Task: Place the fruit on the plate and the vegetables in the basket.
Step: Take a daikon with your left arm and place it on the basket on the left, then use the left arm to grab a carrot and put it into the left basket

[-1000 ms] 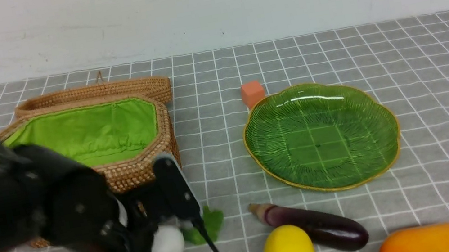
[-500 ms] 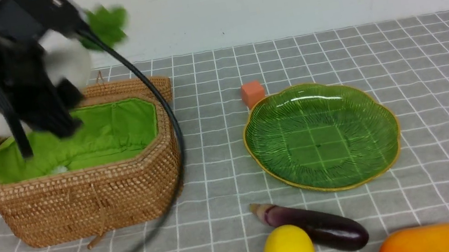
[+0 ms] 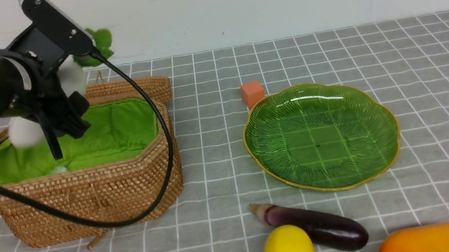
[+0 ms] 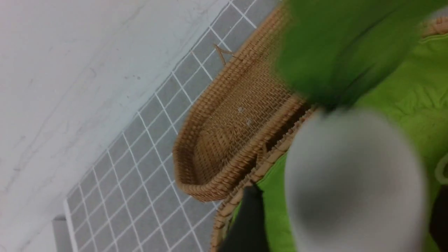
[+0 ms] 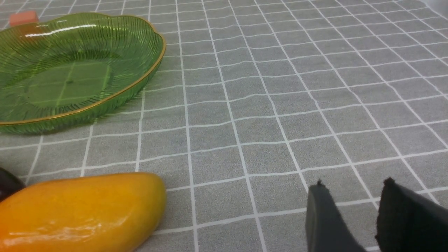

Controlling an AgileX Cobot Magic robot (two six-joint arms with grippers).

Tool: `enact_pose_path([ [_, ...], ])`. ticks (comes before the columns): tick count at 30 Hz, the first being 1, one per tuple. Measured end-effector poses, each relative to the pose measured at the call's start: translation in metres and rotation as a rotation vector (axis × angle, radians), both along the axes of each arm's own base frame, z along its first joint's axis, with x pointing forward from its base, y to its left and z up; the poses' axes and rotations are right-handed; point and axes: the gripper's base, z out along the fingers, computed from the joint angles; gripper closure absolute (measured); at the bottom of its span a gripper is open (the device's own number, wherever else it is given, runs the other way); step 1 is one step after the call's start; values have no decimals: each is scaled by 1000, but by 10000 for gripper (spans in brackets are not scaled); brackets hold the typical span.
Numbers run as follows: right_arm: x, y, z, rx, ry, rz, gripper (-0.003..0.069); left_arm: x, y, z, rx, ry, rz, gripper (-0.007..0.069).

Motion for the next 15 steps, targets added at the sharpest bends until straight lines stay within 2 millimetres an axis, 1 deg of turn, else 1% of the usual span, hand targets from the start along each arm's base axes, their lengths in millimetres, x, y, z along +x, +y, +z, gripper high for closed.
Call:
enact_pose_path([
  [2, 0, 0, 0, 0, 0, 0, 418, -4, 1, 1, -17, 3, 14, -36],
  [3, 0, 0, 0, 0, 0, 0, 418, -10, 3, 3, -26, 9, 27, -41],
  [6, 0, 0, 0, 0, 0, 0, 418, -30, 8, 3, -53, 37, 51, -27],
  [7, 0, 0, 0, 0, 0, 0, 418, -31, 8, 5, -57, 32, 51, -24],
  [8, 0, 0, 0, 0, 0, 0, 418, -52, 9, 7, -86, 27, 41, 6],
  [9, 0, 0, 0, 0, 0, 0, 418, -54, 8, 5, -87, 31, 35, 10],
  [12, 0, 0, 0, 0, 0, 0, 418, -86, 0, 7, -146, 0, -26, 64],
  [14, 0, 0, 0, 0, 0, 0, 418, -118, -18, -4, -238, 72, -87, 113],
  [15, 0, 0, 0, 0, 0, 0, 418, -129, -25, -11, -254, 130, -106, 125],
])
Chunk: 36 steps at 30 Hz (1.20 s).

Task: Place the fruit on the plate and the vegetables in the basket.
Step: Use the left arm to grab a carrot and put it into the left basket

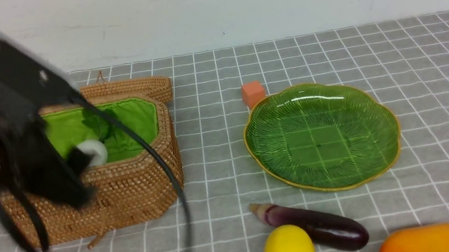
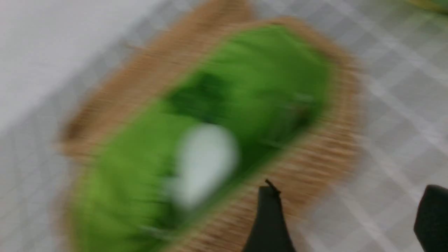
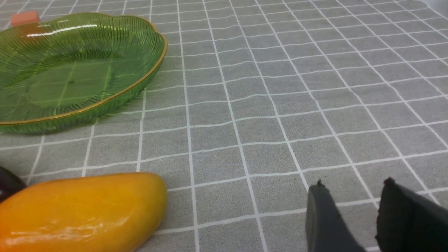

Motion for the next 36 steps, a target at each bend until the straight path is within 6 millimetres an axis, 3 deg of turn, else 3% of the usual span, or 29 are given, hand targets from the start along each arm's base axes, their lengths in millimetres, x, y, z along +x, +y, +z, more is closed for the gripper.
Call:
enact_pose_path([
  [7, 0, 0, 0, 0, 0, 0, 418, -57, -20, -43, 177, 448, -129, 149],
  [10, 0, 0, 0, 0, 0, 0, 418, -66, -29, -50, 234, 486, -210, 146],
  [12, 0, 0, 0, 0, 0, 0, 418, -68, -33, -53, 263, 492, -256, 139],
  [18, 0, 0, 0, 0, 0, 0, 418, -71, -42, -85, 357, 486, -363, 6],
  [24, 0, 0, 0, -1, 0, 0, 418, -62, -42, -126, 463, 496, -358, -9],
  [29, 0, 0, 0, -1, 0, 0, 418, -53, -48, -150, 457, 529, -283, 44],
  [32, 0, 0, 0, -1, 0, 0, 418, -52, -50, -153, 436, 557, -229, 130],
  [36, 0, 0, 0, -1, 0, 0, 418, -53, -49, -152, 428, 552, -218, 355],
])
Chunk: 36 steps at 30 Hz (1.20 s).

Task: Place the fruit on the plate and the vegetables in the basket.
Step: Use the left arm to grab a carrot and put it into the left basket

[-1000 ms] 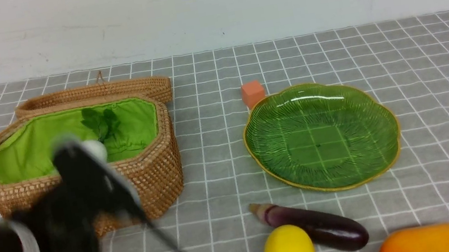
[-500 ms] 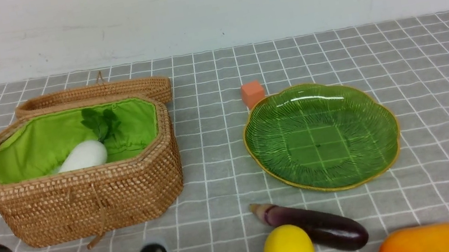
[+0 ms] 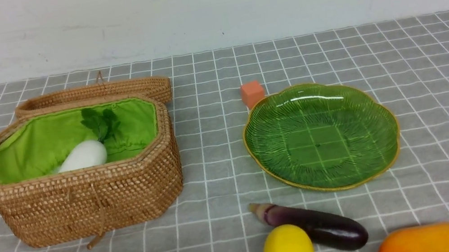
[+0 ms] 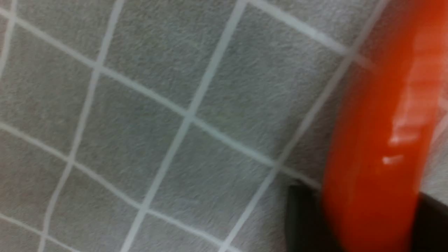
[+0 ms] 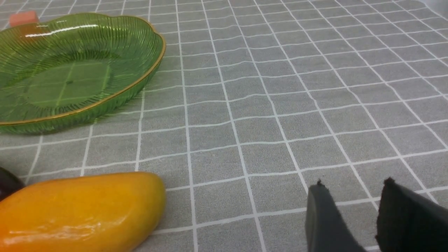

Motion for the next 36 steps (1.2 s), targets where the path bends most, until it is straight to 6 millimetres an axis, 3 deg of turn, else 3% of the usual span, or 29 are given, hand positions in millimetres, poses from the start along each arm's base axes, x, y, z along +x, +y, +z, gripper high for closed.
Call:
enact_pose_path([
  [7, 0, 0, 0, 0, 0, 0, 418, 0, 11, 43, -105, -135, 16, 340],
  [8, 0, 0, 0, 0, 0, 0, 418, 7, 21, 66, -141, -201, 59, 340],
  [10, 0, 0, 0, 0, 0, 0, 418, 11, 28, 80, -156, -241, 78, 340],
  [13, 0, 0, 0, 0, 0, 0, 418, 35, 56, 127, -185, -385, 182, 340],
  [21, 0, 0, 0, 0, 0, 0, 418, 90, 99, 189, -341, -745, 361, 340],
  [25, 0, 0, 0, 0, 0, 0, 418, 116, 102, 189, -385, -881, 323, 340],
  [27, 0, 0, 0, 0, 0, 0, 418, 139, 96, 175, -379, -938, 233, 340],
  [32, 0, 0, 0, 0, 0, 0, 418, 167, 89, 137, -334, -880, 155, 337],
  [36, 0, 0, 0, 0, 0, 0, 418, 176, 89, 113, -307, -797, 174, 223],
])
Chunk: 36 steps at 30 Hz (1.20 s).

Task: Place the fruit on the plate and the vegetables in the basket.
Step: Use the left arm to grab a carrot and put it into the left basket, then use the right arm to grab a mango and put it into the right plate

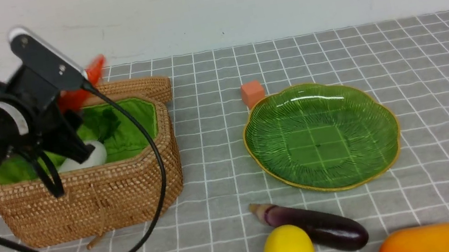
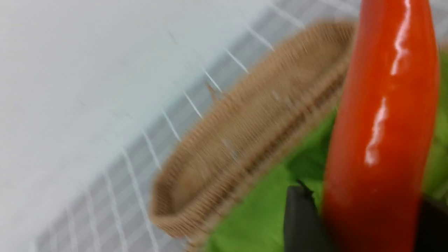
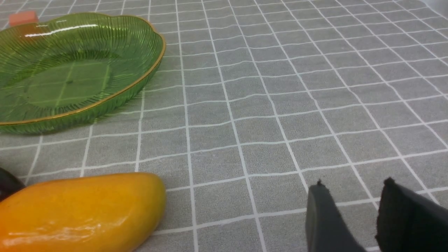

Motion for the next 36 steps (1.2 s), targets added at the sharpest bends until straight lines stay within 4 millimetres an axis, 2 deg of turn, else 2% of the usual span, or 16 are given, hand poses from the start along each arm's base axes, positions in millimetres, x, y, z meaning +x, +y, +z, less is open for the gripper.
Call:
enact_pose_path([
  [3, 0, 0, 0, 0, 0, 0, 418, 1, 0, -4, -27, 20, 19, 39],
  [4, 0, 0, 0, 0, 0, 0, 418, 1, 0, -4, -38, 16, 21, 8],
  [7, 0, 0, 0, 0, 0, 0, 418, 0, 0, -1, -79, 14, 41, -36],
  [9, 0, 0, 0, 0, 0, 0, 418, -1, 0, 2, -97, 14, 53, -35],
  [12, 0, 0, 0, 0, 0, 0, 418, -13, -1, 17, -235, 30, 137, 10],
  [16, 0, 0, 0, 0, 0, 0, 418, -30, -12, 31, -341, 71, 187, 87],
  [19, 0, 0, 0, 0, 0, 0, 418, -45, -36, 40, -505, 118, 198, 187],
  [22, 0, 0, 0, 0, 0, 0, 418, -60, -60, 35, -639, 252, 253, 279],
  [24, 0, 0, 0, 0, 0, 0, 418, -66, -68, 31, -646, 311, 275, 301],
  [27, 0, 0, 0, 0, 0, 0, 418, -89, -79, 18, -522, 484, 344, 342],
  [31, 0, 0, 0, 0, 0, 0, 418, -110, -75, 18, -388, 587, 396, 382],
  [33, 0, 0, 0, 0, 0, 0, 418, -133, -59, 34, -372, 626, 462, 429],
  [36, 0, 0, 0, 0, 0, 0, 418, -152, -47, 50, -403, 623, 486, 459],
])
